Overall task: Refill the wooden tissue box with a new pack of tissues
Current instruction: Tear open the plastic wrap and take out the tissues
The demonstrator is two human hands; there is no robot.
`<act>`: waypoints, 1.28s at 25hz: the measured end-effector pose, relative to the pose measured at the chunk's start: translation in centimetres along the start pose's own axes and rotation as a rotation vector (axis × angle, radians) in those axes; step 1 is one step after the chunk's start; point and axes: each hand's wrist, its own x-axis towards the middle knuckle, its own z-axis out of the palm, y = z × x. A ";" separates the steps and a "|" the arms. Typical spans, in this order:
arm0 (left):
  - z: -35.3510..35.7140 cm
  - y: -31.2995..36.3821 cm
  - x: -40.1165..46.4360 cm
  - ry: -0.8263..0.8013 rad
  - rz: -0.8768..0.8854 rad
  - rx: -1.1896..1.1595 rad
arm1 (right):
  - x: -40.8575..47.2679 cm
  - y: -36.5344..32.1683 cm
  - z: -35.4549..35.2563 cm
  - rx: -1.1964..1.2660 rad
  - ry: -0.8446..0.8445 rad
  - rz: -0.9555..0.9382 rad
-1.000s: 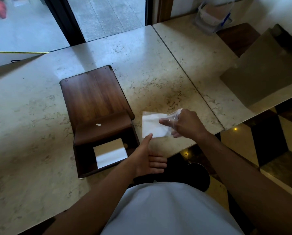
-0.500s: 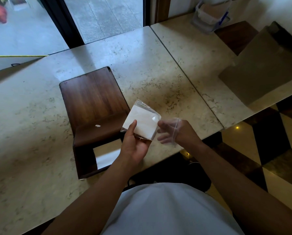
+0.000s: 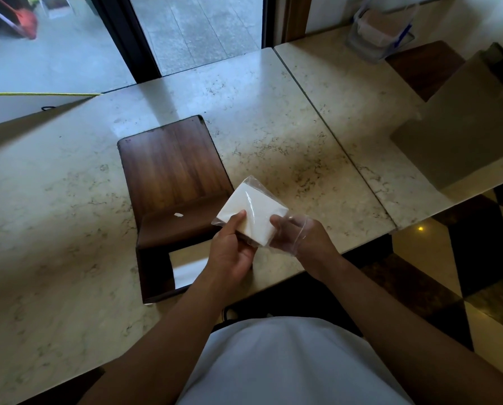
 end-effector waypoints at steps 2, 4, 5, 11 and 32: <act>-0.2 0.0 0.0 -0.011 0.049 0.068 | 0.2 0.0 0.6 0.106 -0.008 0.032; -0.5 0.1 0.0 -0.016 0.099 0.131 | 0.5 0.0 1.0 0.161 0.037 0.076; -0.6 0.1 0.1 -0.018 0.114 0.149 | 0.6 0.1 1.1 0.179 0.056 0.089; -1.1 0.6 0.1 -0.023 0.127 0.066 | 1.4 1.1 1.3 0.239 0.034 0.071; 0.8 4.6 0.3 -0.002 0.197 0.097 | 0.4 -0.7 -0.1 0.147 -0.173 0.160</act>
